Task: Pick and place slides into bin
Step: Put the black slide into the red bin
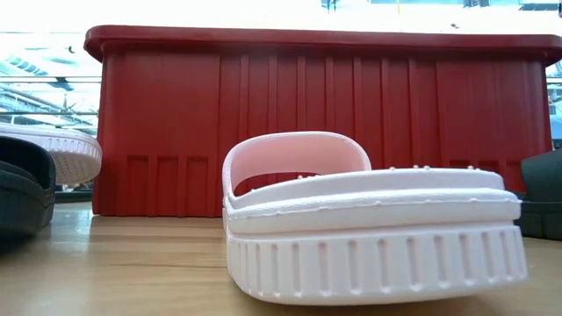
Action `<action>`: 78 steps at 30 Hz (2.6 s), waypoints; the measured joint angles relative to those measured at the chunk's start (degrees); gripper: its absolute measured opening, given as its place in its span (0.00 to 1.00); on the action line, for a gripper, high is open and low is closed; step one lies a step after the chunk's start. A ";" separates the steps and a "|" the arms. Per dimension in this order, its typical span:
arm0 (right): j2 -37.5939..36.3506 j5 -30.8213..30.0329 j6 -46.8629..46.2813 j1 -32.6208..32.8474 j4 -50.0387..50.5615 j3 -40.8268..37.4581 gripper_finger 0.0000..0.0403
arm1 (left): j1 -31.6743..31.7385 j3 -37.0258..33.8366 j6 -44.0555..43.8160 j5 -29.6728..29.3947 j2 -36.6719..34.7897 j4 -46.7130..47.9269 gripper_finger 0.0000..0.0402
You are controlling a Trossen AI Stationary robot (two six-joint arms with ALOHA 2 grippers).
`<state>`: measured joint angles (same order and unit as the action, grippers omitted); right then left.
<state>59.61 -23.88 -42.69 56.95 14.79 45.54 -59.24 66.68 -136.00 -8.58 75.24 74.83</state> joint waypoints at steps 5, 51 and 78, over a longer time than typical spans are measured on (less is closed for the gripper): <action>0.00 0.00 0.27 0.00 0.02 0.00 0.14 | -0.01 -3.69 0.45 3.09 -2.24 -1.54 0.22; 0.02 -0.17 -1.45 0.00 0.07 0.02 0.14 | -6.59 -17.87 0.77 -1.92 -8.17 -16.72 0.22; 0.02 -0.24 0.08 0.00 0.10 0.02 0.14 | -5.49 -18.69 -0.57 -25.64 -8.13 -22.26 0.22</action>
<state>59.64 -24.12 -42.61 56.95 14.89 45.56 -64.73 47.99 -136.56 -34.22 67.11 52.56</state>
